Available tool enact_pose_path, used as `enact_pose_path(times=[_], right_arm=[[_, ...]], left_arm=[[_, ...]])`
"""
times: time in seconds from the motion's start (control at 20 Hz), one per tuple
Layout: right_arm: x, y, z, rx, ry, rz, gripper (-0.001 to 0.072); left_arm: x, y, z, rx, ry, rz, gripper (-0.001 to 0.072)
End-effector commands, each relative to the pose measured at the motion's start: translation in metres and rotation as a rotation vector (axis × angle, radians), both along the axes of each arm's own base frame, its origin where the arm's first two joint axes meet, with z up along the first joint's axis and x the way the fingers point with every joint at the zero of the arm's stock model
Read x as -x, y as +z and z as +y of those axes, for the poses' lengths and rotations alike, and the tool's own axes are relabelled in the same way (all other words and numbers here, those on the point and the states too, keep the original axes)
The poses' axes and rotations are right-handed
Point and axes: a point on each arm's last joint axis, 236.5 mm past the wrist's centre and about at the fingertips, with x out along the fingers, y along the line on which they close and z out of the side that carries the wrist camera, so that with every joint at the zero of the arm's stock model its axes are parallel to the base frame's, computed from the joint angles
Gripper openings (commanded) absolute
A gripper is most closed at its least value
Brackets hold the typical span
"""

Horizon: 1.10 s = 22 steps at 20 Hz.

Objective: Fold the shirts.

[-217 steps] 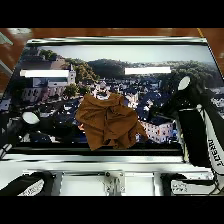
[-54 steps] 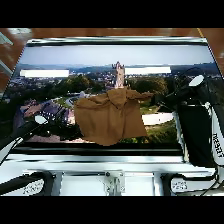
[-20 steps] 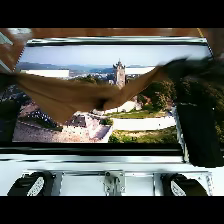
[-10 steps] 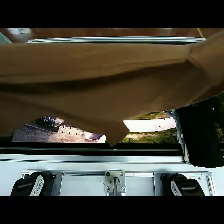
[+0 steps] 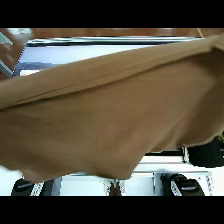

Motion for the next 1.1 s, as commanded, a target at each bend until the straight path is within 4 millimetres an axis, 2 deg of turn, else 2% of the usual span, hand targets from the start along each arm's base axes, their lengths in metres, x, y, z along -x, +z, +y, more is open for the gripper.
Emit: enact_pose_path(times=[0.0, 0.1, 0.3, 0.45, 0.55, 0.65, 0.75, 0.9, 1.0, 1.05], right_arm=[[-0.066, -0.033, 0.0, 0.006, -0.008, 0.127, 0.0053], [-0.124, -0.078, 0.003, 0.012, -0.002, 0.277, 0.0054], [-0.239, -0.201, 0.014, -0.007, 0.032, 0.587, 0.0054], [-0.311, -0.289, 0.015, -0.036, 0.021, 0.711, 0.0054], [-0.345, -0.331, 0.013, -0.094, 0.001, 0.739, 0.0054], [-0.37, -0.361, 0.01, -0.176, -0.021, 0.744, 0.0054], [-0.386, -0.39, 0.009, -0.228, -0.037, 0.766, 0.0055], [-0.393, -0.439, 0.013, -0.274, -0.044, 0.861, 0.0055], [-0.389, -0.47, 0.02, -0.311, -0.029, 0.952, 0.0055], [-0.387, -0.48, 0.023, -0.319, -0.025, 0.982, 0.0055]], left_arm=[[-0.02, -0.081, 0.006, 0.045, -0.006, 0.25, 0.0045], [-0.045, -0.123, 0.012, 0.095, 0.01, 0.334, 0.0045], [-0.104, -0.212, 0.029, 0.211, 0.079, 0.471, 0.0045], [-0.154, -0.257, 0.036, 0.322, 0.12, 0.518, 0.0045], [-0.188, -0.277, 0.033, 0.393, 0.101, 0.523, 0.0045], [-0.218, -0.295, 0.028, 0.469, 0.078, 0.518, 0.0046], [-0.237, -0.319, 0.023, 0.541, 0.068, 0.545, 0.0046], [-0.242, -0.359, 0.012, 0.579, 0.044, 0.645, 0.0046], [-0.24, -0.375, 0.003, 0.573, 0.025, 0.688, 0.0046], [-0.24, -0.379, 0.0, 0.572, 0.022, 0.7, 0.0048]])
